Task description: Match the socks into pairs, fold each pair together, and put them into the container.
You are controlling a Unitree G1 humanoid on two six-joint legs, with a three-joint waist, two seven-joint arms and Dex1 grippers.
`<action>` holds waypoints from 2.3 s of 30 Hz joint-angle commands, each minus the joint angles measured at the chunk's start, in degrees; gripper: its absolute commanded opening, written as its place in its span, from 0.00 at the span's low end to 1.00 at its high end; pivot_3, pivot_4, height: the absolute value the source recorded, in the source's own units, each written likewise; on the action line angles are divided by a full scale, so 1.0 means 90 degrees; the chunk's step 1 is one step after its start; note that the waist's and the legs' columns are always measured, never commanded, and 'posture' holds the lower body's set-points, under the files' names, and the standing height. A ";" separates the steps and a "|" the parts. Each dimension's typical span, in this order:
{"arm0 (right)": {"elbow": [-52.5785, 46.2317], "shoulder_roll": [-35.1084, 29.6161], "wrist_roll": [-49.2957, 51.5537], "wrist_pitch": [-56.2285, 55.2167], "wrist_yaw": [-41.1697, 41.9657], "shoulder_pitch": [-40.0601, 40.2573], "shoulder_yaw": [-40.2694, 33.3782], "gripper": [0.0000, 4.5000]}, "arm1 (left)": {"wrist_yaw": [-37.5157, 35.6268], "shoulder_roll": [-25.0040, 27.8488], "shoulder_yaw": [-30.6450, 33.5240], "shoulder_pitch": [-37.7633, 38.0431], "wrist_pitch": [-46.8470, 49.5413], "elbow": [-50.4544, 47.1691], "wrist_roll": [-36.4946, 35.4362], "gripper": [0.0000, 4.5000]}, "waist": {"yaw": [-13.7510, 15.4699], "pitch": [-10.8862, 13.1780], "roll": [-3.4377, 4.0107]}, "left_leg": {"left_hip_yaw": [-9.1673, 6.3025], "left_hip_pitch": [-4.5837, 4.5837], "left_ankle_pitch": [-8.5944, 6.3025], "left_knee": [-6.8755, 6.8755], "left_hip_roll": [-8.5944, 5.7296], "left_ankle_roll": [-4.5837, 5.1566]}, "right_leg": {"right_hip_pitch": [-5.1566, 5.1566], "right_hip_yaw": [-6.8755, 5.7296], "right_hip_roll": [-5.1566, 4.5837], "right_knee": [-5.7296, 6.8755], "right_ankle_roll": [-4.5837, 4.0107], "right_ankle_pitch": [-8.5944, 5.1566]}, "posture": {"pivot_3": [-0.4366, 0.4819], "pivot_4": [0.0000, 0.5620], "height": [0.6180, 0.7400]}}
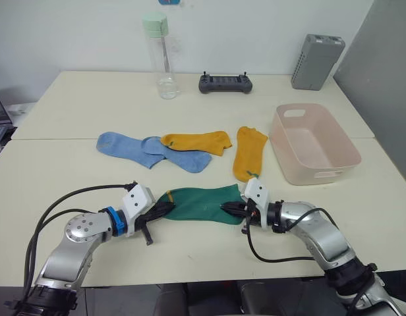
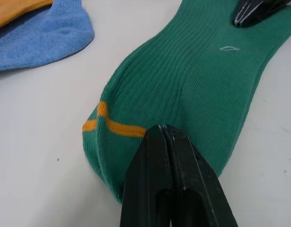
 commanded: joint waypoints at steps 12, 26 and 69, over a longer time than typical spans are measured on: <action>-0.1217 -0.0559 0.1384 0.1279 -0.0121 0.0252 -0.1558 0.27 | -0.0256 0.0121 0.0724 -0.0101 0.1001 -0.0632 -0.1321 0.00 | -0.0019 -0.0002 0.0002 | -0.0001 0.0003 0.0000 0.0004 0.0002 0.0001 | 0.0002 0.0001 0.0001 0.0005 0.0034 0.0019 | 0.48 0.27 1.00; 0.0032 -0.0345 0.0841 0.1790 -0.0348 -0.0592 -0.0720 0.99 | -0.0739 0.0672 0.0578 -0.0898 0.1747 -0.1329 -0.1657 0.00 | -0.0036 0.0000 0.0001 | 0.0003 0.0002 0.0001 0.0006 0.0000 0.0001 | 0.0001 0.0004 0.0002 0.0003 0.0035 0.0020 | 0.48 0.27 1.00; -0.0045 -0.0816 0.2701 0.3323 0.0974 -0.1523 -0.1624 0.01 | -0.0372 -0.0943 -0.1730 -0.2064 0.0736 0.0833 0.0635 0.00 | -0.0020 0.0000 0.0005 | -0.0013 -0.0007 0.0001 0.0023 -0.0002 0.0002 | 0.0010 0.0001 0.0012 0.0009 0.0052 0.0031 | 0.48 0.27 1.00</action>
